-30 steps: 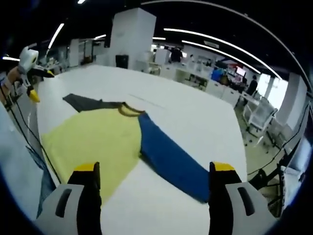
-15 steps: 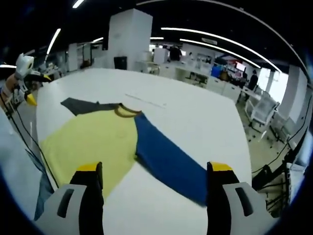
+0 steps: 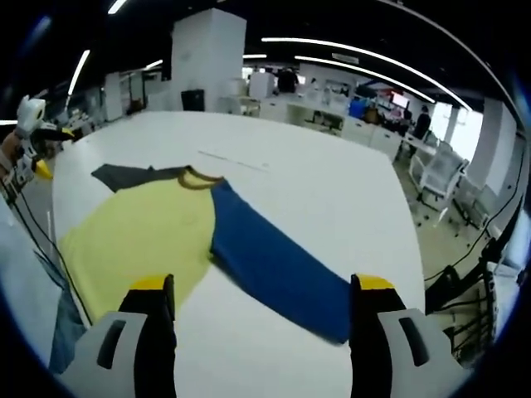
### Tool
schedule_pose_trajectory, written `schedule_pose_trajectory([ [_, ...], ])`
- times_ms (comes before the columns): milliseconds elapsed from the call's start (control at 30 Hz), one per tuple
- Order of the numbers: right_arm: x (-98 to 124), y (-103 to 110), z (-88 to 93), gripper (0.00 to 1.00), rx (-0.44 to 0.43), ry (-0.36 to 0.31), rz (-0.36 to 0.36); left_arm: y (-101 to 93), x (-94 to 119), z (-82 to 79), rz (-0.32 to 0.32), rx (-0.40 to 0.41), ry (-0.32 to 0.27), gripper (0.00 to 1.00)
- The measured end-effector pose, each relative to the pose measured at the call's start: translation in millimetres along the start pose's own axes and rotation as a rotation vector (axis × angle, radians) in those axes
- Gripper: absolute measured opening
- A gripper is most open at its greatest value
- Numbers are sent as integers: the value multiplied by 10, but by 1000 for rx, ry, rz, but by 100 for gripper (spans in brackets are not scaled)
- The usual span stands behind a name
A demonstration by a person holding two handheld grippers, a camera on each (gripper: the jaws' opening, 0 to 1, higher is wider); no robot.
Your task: Fold the garment on the visible template until the final outline fits inside the template.
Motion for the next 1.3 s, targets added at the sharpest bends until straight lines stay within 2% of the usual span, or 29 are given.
schedule_pose_trajectory([
  [433,5,-177,86,84,-31,19,52,13,-51,-2,26,-5,10,99],
  [667,-49,-255,172,83,-52,48,55,-13,-48,21,45,-9,21,99],
  [1300,-191,-517,384,79,-129,76,118,-14,-68,3,41,-2,35,99],
])
Point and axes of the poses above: the point that each gripper's makers call its tool centre point, and the gripper's own axes: x roughly backward along the fingers, y roughly to its left, z roughly out of its underside, the point moved 9 cm from there along x, roughly backward along the fingers, and after that the axes turned 5 degrees about -x, right-handed, at the moved point
